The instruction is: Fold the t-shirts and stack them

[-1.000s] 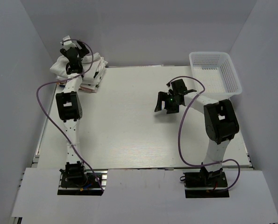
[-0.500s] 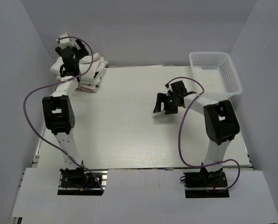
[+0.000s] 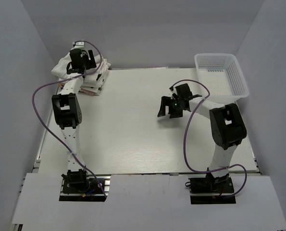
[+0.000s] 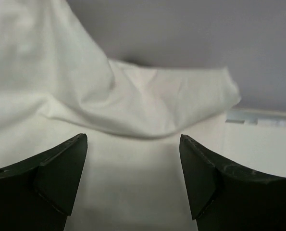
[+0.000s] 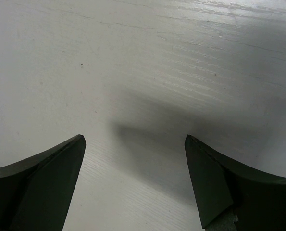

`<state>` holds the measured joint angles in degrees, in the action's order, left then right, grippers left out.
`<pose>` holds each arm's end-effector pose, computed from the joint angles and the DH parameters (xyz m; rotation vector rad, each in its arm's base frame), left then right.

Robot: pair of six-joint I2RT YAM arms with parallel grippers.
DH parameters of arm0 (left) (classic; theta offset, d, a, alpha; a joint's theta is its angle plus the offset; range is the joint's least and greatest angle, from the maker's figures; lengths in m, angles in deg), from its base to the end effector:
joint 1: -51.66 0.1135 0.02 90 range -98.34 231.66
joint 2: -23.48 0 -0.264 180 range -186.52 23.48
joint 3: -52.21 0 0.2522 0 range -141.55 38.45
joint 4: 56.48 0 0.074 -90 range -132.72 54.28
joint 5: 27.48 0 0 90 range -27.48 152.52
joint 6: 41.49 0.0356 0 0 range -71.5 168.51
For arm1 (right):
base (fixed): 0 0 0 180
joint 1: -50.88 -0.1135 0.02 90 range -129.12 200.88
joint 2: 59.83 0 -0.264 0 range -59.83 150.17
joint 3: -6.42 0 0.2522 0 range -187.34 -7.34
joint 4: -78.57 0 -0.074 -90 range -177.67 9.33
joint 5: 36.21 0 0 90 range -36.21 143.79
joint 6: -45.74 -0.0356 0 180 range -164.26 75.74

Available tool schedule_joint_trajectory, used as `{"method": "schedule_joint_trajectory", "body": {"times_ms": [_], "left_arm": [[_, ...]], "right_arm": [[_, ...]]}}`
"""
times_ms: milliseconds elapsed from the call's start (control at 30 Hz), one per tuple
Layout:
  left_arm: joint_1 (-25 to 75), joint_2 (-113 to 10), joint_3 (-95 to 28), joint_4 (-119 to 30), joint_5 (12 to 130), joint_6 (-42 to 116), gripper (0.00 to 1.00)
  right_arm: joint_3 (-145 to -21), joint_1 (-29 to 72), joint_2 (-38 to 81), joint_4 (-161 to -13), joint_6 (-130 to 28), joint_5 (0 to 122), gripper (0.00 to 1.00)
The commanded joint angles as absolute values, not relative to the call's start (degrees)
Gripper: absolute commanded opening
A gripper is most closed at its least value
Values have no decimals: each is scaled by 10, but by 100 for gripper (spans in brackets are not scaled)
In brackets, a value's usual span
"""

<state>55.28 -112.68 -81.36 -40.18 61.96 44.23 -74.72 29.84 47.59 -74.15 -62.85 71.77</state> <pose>0.5649 0.0361 0.2495 -0.1375 1.8955 0.0015 0.3593 0.1500 0.1670 -0.1886 2.5640 0.6686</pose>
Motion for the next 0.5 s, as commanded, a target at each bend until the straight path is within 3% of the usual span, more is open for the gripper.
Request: {"method": "schedule_joint_trajectory", "body": {"times_ms": [0, 133, 300, 467], "left_arm": [[553, -1102, -797, -371, 634, 484, 86], [553, -1100, -789, -392, 659, 521, 86], [553, -1191, -910, -359, 623, 533, 86], [553, -1228, -928, -399, 618, 521, 89]], "right_arm": [[-766, 297, 488, -731, -615, 722, 90], [-777, 296, 504, -730, -617, 730, 90], [-782, 296, 509, -726, -621, 733, 90], [-801, 300, 520, -712, -612, 716, 90]]}}
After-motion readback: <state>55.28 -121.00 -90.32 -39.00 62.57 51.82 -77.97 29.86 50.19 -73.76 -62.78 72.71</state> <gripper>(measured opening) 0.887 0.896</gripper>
